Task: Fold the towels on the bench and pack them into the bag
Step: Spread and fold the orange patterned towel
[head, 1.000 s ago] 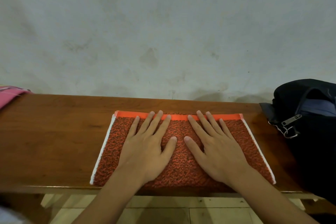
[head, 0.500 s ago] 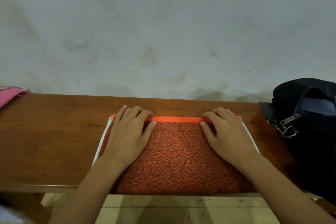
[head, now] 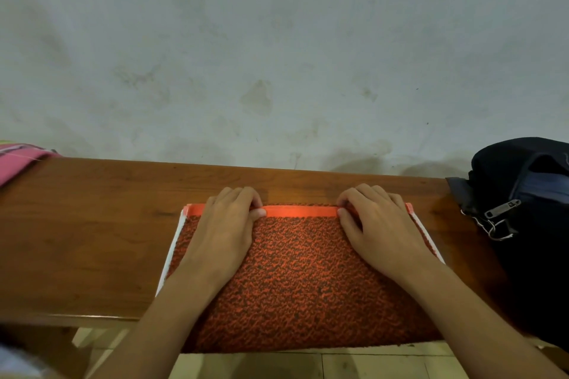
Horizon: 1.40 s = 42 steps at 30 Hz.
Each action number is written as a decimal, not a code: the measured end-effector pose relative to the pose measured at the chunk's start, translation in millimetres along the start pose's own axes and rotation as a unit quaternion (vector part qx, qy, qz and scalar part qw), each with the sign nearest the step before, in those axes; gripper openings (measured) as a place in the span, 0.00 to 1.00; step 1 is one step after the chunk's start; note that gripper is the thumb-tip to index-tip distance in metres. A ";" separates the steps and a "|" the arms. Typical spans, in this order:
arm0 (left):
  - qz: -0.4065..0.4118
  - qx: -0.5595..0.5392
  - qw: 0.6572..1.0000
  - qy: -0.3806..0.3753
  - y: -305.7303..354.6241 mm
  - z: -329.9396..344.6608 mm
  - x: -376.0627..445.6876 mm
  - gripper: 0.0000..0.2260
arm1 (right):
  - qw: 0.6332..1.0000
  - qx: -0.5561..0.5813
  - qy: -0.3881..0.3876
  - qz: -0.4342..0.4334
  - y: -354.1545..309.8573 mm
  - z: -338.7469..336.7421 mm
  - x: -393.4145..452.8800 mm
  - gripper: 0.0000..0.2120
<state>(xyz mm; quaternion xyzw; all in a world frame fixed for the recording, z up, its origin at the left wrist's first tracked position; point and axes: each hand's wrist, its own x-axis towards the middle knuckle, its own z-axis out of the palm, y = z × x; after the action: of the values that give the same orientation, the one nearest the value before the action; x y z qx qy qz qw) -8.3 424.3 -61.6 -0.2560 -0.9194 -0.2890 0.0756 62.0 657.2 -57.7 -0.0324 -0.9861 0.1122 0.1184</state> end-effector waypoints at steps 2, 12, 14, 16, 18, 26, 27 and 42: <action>-0.011 -0.006 1.000 0.001 2.4 -0.9 0.7 0.02 | 1.000 -0.012 0.000 0.004 -1.9 -0.4 -1.5 0.09; -0.007 0.020 0.999 0.033 2.9 -4.8 0.8 0.03 | 1.000 -0.014 -0.004 -0.002 -3.7 -4.3 -1.4 0.04; 0.001 0.036 0.998 0.042 0.1 -2.2 2.4 0.03 | 1.000 -0.015 0.006 0.008 -5.9 -5.6 -0.4 0.04; 0.015 0.053 0.997 0.050 -1.8 0.2 2.4 0.03 | 1.000 -0.015 0.009 0.006 -6.8 -4.5 0.2 0.05; 0.028 0.069 0.995 0.061 -2.2 1.4 1.7 0.04 | 1.000 -0.016 0.008 0.002 -7.4 -2.5 0.2 0.04; 0.054 0.143 0.986 0.067 2.9 2.9 -3.7 0.08 | 1.000 -0.024 0.014 0.006 -3.9 4.7 -2.2 0.14; 0.061 0.153 0.984 0.067 7.4 0.6 -4.0 0.07 | 1.000 -0.019 0.023 -0.003 -5.4 4.8 -2.9 0.15; 0.058 0.128 0.985 -0.098 40.3 35.5 -26.7 0.30 | 0.995 0.003 -0.098 -0.033 -43.1 16.8 -28.7 0.34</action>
<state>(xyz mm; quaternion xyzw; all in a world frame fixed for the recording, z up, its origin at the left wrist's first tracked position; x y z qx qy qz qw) 35.6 461.4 -78.6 -0.3246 -0.9352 -0.1377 0.0340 84.2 609.0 -70.2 0.0114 -0.9931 0.1140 0.0250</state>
